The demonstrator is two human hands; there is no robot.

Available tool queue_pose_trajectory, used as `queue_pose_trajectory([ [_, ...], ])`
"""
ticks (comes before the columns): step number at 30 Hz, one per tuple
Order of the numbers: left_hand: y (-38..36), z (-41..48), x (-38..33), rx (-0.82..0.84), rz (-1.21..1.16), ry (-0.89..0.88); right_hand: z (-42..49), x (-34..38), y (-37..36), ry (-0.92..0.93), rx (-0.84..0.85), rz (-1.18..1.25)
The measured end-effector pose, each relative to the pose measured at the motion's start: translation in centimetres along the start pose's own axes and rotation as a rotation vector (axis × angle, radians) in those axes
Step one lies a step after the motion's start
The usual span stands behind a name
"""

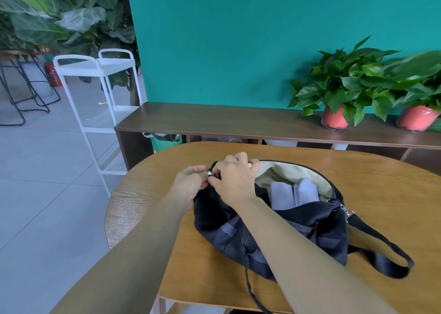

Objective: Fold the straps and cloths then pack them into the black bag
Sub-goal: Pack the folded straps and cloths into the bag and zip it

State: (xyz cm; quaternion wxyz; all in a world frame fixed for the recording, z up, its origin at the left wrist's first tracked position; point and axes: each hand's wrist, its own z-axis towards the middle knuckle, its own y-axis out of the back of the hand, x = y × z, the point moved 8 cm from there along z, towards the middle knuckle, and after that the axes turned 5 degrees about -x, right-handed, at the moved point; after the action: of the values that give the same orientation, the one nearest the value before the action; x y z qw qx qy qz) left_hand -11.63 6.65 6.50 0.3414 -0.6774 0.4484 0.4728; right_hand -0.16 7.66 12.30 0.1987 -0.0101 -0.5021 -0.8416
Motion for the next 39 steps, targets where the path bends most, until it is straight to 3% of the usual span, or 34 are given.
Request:
queue_pose_trajectory([
  [7, 0.0, 0.2, 0.3, -0.008, -0.043, 0.015, -0.1, -0.8, 0.4, -0.086, -0.066, 0.131],
  [14, -0.2, 0.0, 0.9, -0.005, -0.072, 0.068, 0.0, -1.6, -0.5, -0.126, 0.094, 0.229],
  [18, -0.3, 0.0, 1.0, -0.017, -0.081, 0.088, 0.2, -1.9, 0.4, -0.103, 0.024, 0.261],
  [25, -0.1, -0.3, 0.3, -0.097, -0.082, 0.095, 0.0, -1.4, 0.5, 0.086, 0.033, 0.179],
  [30, 0.0, -0.3, 0.2, -0.134, -0.054, 0.105, -0.2, -2.7, 1.1, 0.056, -0.034, 0.221],
  [39, 0.9, 0.2, 0.6, -0.257, 0.065, 0.124, -1.5, -7.8, 2.2, 0.003, 0.011, 0.146],
])
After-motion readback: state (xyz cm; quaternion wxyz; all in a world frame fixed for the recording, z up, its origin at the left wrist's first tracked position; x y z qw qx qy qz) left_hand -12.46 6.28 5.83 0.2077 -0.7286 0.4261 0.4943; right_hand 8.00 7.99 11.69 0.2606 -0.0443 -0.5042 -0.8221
